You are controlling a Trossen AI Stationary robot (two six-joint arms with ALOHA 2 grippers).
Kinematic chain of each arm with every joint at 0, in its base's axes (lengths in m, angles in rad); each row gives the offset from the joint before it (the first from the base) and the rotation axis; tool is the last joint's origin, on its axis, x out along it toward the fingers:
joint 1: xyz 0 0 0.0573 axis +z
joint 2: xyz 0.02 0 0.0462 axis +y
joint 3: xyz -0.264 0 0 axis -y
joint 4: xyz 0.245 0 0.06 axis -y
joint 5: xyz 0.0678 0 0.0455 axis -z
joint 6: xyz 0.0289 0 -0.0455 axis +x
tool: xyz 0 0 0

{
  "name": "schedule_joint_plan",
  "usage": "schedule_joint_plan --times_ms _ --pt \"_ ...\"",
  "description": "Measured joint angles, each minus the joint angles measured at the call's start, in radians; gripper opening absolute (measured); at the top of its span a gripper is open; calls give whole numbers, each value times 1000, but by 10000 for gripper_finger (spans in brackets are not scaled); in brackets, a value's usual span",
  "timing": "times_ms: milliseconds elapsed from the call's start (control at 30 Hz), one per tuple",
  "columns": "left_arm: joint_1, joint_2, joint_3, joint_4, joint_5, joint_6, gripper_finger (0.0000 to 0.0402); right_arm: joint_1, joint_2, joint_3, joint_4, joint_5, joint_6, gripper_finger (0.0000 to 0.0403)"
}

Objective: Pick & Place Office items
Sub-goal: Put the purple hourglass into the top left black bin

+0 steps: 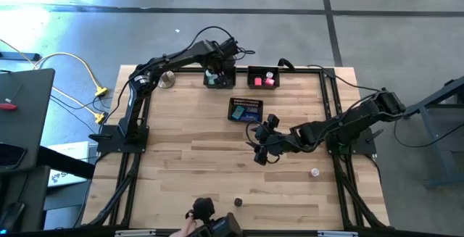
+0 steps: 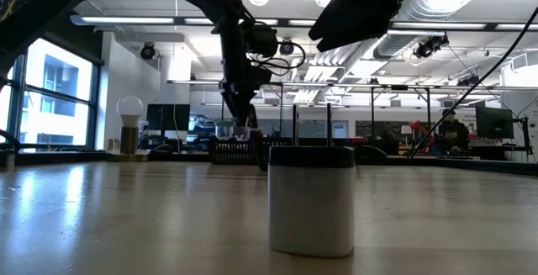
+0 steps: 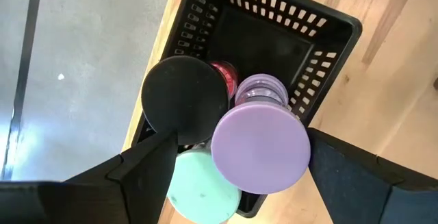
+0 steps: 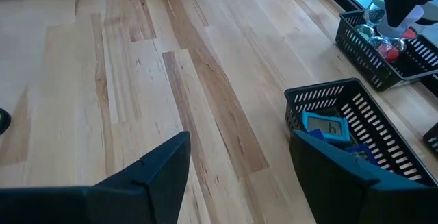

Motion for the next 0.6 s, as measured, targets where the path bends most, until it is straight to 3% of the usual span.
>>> schedule_joint_plan --times_ms 300,600 --pt "-31 0 0 3 -38 53 306 0 0 0 0 0 0 238" --pt "-84 0 0 13 -228 66 306 0 0 0 0 0 3 238"
